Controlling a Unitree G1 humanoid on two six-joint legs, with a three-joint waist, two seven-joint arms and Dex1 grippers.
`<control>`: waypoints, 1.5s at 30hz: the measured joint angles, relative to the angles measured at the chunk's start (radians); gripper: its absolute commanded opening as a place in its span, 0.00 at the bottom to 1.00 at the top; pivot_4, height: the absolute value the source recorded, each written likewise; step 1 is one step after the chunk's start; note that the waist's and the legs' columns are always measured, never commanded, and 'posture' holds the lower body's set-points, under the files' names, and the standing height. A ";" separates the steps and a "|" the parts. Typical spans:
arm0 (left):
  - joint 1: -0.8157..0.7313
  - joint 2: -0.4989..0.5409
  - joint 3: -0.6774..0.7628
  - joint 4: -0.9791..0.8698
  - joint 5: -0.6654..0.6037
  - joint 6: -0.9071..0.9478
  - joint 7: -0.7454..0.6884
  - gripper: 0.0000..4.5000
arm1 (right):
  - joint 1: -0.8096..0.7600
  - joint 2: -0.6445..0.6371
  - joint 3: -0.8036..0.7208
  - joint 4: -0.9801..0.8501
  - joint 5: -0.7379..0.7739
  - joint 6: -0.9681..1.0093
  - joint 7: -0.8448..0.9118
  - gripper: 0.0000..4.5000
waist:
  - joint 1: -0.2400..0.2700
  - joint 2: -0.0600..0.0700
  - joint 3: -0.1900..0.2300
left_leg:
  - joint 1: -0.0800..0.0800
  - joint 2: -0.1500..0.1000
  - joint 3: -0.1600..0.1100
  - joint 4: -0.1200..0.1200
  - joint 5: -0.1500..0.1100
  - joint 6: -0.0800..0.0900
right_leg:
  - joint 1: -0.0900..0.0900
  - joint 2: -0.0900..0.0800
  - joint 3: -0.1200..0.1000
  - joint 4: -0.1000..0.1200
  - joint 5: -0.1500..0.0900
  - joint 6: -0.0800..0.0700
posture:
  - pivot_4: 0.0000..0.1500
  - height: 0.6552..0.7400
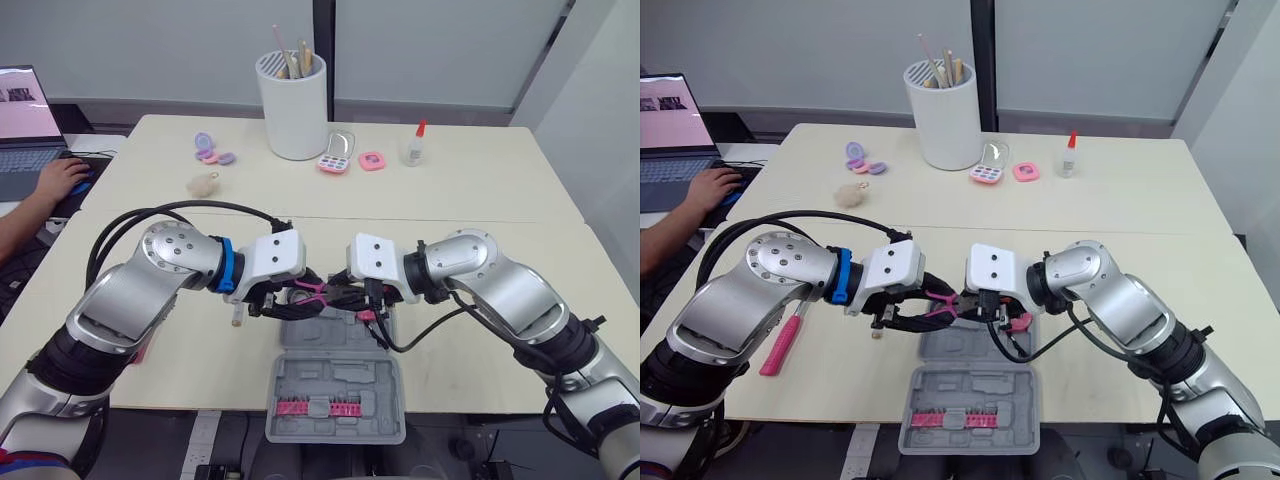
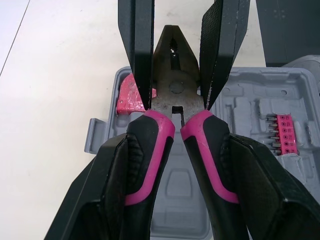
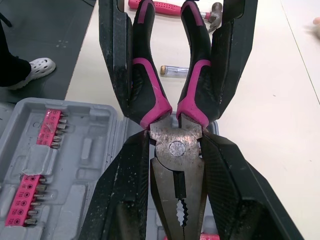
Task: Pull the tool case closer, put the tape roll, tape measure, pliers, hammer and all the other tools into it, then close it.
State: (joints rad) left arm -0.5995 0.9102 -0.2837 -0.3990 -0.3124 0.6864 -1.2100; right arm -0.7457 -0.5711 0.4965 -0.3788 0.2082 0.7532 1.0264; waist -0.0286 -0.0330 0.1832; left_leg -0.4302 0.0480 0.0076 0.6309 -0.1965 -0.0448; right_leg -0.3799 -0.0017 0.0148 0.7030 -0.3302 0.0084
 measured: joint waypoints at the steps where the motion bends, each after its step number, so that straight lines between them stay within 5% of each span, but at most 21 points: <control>1: 0.002 0.000 0.000 0.000 0.000 -0.001 0.001 0.57 | 0.000 0.000 0.001 0.000 -0.001 0.000 0.000 0.29 | 0.000 0.000 0.000 | 0.000 0.000 0.000 0.000 0.000 0.000 | 0.000 0.000 0.000 0.000 0.000 0.000 | 1.00 1.00; 9: 0.014 -0.001 0.000 0.005 0.002 -0.026 0.002 0.57 | 0.000 -0.001 0.007 0.007 -0.020 -0.020 0.005 0.29 | 0.000 0.000 0.000 | 0.000 0.000 0.000 0.000 0.000 0.000 | 0.000 0.000 0.000 0.000 0.000 0.000 | 1.00 1.00; 15: 0.044 -0.004 0.022 0.013 -0.017 -0.066 -0.012 1.00 | 0.014 -0.007 0.009 0.030 -0.034 -0.052 0.007 0.29 | 0.000 0.000 0.000 | 0.000 0.000 0.000 0.000 0.000 0.000 | 0.000 0.000 0.000 0.000 0.000 0.000 | 1.00 1.00; 35: 0.495 0.018 0.596 0.049 -0.281 -0.328 -0.142 1.00 | 0.065 -0.068 0.059 -0.004 -0.076 0.046 0.014 0.29 | -0.004 0.000 0.000 | 0.000 0.002 0.001 0.000 0.000 0.000 | -0.001 -0.004 0.001 0.002 0.000 0.000 | 1.00 1.00; 45: 0.638 0.066 0.639 0.086 -0.234 -0.425 -0.198 1.00 | 0.064 -0.029 0.155 -0.017 -0.131 0.154 -0.057 0.29 | -0.002 0.000 0.000 | 0.000 0.002 0.001 0.000 0.000 0.000 | -0.003 -0.004 0.001 0.004 0.000 0.000 | 1.00 1.00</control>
State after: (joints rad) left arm 0.0386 0.9763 0.3555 -0.3126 -0.5469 0.2616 -1.4084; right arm -0.6814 -0.6001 0.6513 -0.3956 0.0770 0.9075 0.9695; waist -0.0309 -0.0329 0.1830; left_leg -0.4300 0.0504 0.0091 0.6312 -0.1964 -0.0450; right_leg -0.3829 -0.0058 0.0159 0.7067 -0.3303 0.0081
